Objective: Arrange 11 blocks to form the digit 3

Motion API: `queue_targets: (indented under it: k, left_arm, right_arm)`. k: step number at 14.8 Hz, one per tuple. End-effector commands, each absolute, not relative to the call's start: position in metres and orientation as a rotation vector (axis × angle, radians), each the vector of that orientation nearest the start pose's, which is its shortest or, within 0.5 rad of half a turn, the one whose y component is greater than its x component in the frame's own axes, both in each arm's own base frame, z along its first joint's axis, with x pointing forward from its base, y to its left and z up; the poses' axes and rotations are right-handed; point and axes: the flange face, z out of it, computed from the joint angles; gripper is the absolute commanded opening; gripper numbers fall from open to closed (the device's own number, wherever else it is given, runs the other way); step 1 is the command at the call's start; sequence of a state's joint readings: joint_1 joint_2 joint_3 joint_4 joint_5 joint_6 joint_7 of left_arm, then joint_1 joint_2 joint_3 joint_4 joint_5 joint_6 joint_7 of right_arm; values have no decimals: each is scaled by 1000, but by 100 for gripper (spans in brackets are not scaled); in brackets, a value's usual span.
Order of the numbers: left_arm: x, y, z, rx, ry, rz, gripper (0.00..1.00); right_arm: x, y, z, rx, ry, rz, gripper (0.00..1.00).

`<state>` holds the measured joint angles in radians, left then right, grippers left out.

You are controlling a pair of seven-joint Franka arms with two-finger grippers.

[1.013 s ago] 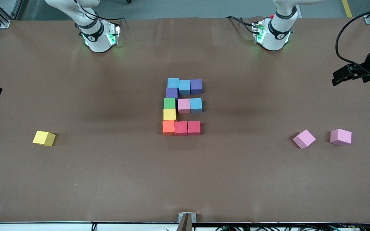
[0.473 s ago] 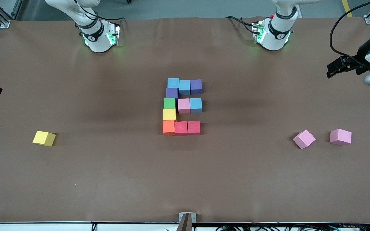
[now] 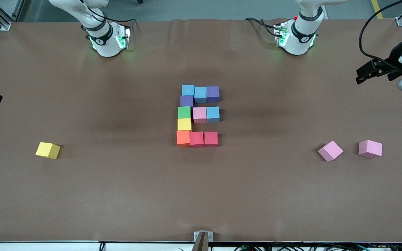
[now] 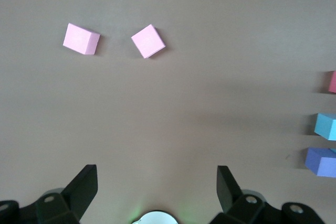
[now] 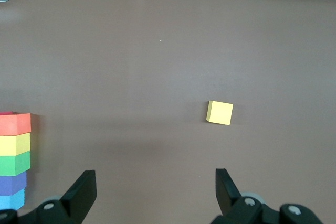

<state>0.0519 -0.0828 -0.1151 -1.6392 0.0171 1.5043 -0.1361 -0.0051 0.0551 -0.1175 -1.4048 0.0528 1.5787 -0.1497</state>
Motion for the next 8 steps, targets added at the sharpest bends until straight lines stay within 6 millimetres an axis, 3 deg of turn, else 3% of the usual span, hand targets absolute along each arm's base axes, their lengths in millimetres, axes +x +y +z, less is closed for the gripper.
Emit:
queue_targets:
  k: [1,8]
  left_arm:
    - [513,-50,642,-3124,-71,-27,100]
    - [515,-58,648,-3122,-25,-56,100]
  right_arm:
    - [566,-63,675,-3125,-46,-199,100]
    - [566,-64,675,-3125,-44,-199,100]
